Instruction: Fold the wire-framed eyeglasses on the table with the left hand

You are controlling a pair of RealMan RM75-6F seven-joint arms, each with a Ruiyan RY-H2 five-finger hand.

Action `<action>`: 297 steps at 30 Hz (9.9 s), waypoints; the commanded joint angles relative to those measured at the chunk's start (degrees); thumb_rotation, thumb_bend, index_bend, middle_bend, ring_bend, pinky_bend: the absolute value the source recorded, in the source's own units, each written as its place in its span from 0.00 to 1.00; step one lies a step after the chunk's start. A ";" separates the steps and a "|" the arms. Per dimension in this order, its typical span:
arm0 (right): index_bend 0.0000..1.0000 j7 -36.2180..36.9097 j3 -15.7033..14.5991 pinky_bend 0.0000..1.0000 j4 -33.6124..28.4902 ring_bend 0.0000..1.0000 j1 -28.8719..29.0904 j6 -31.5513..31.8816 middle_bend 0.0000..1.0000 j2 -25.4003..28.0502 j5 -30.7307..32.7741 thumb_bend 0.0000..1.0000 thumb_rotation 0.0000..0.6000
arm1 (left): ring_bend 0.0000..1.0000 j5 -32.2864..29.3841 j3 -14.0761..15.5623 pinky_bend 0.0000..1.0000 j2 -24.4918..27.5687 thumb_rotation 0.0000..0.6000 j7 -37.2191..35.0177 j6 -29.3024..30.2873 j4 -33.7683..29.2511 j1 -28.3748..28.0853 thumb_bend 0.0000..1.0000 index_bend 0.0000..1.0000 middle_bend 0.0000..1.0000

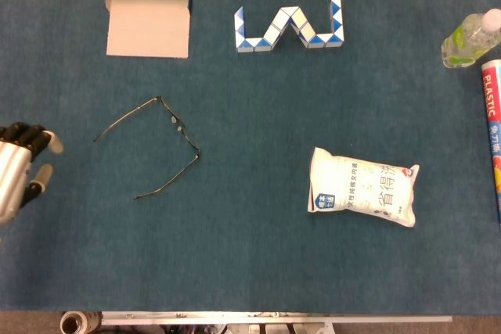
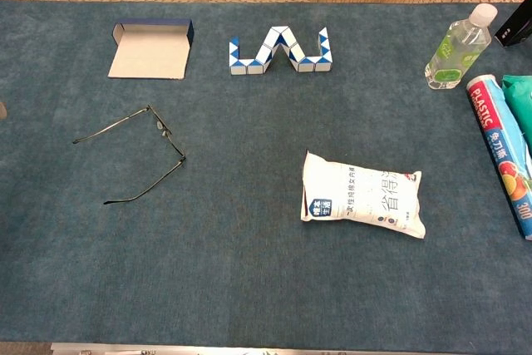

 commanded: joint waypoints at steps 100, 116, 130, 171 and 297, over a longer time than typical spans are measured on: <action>0.45 1.73 0.59 0.27 -0.02 0.28 0.53 -2.43 0.44 0.90 2.25 0.23 1.00 | 0.09 -27.65 2.88 0.27 -6.74 1.00 41.50 -36.05 0.87 -33.91 0.90 0.16 0.08; 0.45 1.69 0.47 0.27 -0.09 0.28 0.51 -2.35 0.44 0.91 2.02 0.23 1.00 | 0.10 -28.60 6.36 0.27 -2.97 1.00 43.63 -34.01 -1.74 -32.16 0.90 0.16 0.08; 0.45 1.83 0.47 0.27 -0.25 0.28 0.37 -1.90 0.44 1.03 1.78 0.23 1.00 | 0.10 -28.12 8.96 0.27 0.27 1.00 46.04 -31.88 -4.81 -30.48 0.90 0.16 0.09; 0.45 2.76 0.35 0.27 -0.73 0.28 0.01 -0.91 0.44 1.66 0.92 0.23 1.00 | 0.05 -22.96 9.37 0.26 6.04 1.00 38.35 -22.32 -12.72 -23.17 0.90 0.22 0.09; 0.45 3.76 0.09 0.27 -1.59 0.28 -0.51 0.53 0.44 2.54 -0.57 0.23 1.00 | 0.00 -38.88 3.74 0.04 1.99 1.00 27.34 -30.06 -18.30 -31.75 0.90 0.36 0.00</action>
